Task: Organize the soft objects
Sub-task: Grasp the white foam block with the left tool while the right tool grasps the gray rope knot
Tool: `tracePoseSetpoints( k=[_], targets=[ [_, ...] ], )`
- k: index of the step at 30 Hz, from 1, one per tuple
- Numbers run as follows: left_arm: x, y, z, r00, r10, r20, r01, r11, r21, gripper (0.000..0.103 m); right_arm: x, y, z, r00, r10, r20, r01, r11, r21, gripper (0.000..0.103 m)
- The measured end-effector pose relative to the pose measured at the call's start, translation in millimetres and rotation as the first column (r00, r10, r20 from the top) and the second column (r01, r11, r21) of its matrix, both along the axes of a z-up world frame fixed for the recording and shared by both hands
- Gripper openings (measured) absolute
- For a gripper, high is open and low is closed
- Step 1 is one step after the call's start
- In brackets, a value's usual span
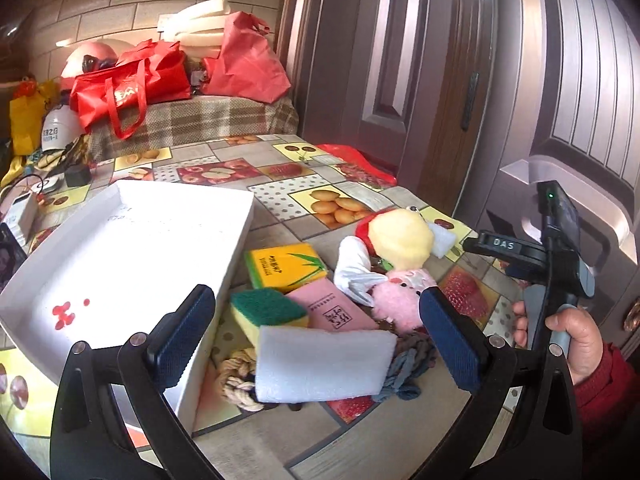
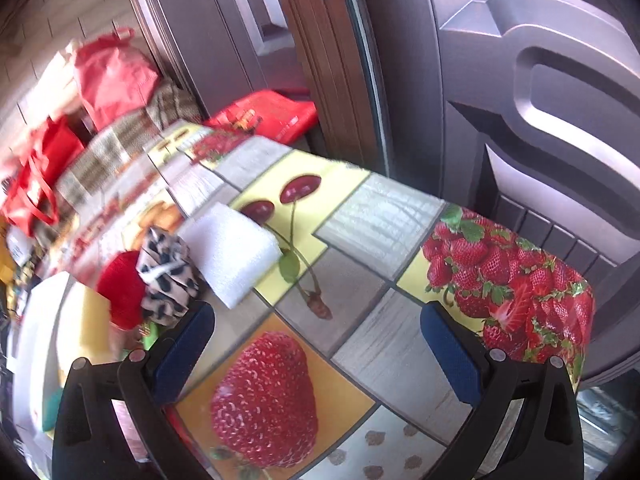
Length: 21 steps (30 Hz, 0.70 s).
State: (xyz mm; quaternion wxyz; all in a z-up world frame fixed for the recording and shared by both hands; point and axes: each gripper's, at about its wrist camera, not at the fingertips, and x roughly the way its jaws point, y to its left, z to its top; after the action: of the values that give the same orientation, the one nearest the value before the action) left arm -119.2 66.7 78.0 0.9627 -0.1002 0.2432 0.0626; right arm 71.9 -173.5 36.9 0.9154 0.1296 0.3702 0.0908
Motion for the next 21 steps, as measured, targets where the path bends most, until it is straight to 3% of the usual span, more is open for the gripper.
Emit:
tracePoseSetpoints(
  k=[2, 4, 7, 10, 15, 18, 21],
  targets=[
    [-7.5, 19.6, -3.2, 0.999, 0.037, -0.003, -0.037, 0.999, -0.038, 0.103, -10.6, -7.6, 12.7, 0.99, 0.057, 0.127, -0.064, 0.997, 0.047, 0.103],
    [-12.3, 32.9, -7.7, 0.999, 0.052, -0.014, -0.053, 0.997, -0.063, 0.103, -22.2, -10.6, 25.7, 0.955, 0.133, 0.264, -0.153, 0.987, 0.055, 0.103],
    [-17.0, 33.4, -14.3, 0.998, 0.042, -0.043, -0.045, 0.997, -0.057, 0.103, -33.2, -4.1, 36.9, 0.891, 0.294, 0.345, -0.314, 0.949, 0.003, 0.103],
    [-16.8, 16.8, -19.5, 0.996, -0.011, -0.085, 0.011, 1.0, -0.004, 0.103, -36.5, 18.5, 35.5, 0.838, 0.463, 0.288, -0.464, 0.883, -0.071, 0.103],
    [-18.2, 2.3, -26.2, 0.989, -0.031, -0.143, 0.048, 0.992, 0.116, 0.103, -66.3, 59.2, 20.5, 0.651, 0.741, 0.164, -0.744, 0.666, -0.06, 0.103],
    [-25.8, 9.9, -25.0, 0.991, -0.03, -0.133, 0.044, 0.994, 0.1, 0.103, -86.0, 85.2, 16.6, 0.553, 0.827, 0.098, -0.82, 0.561, -0.113, 0.103],
    [-31.8, 14.3, -21.3, 0.992, -0.027, -0.127, 0.04, 0.994, 0.102, 0.103, -99.9, 109.8, 7.4, 0.495, 0.869, 0.013, -0.849, 0.487, -0.205, 0.102]
  ],
)
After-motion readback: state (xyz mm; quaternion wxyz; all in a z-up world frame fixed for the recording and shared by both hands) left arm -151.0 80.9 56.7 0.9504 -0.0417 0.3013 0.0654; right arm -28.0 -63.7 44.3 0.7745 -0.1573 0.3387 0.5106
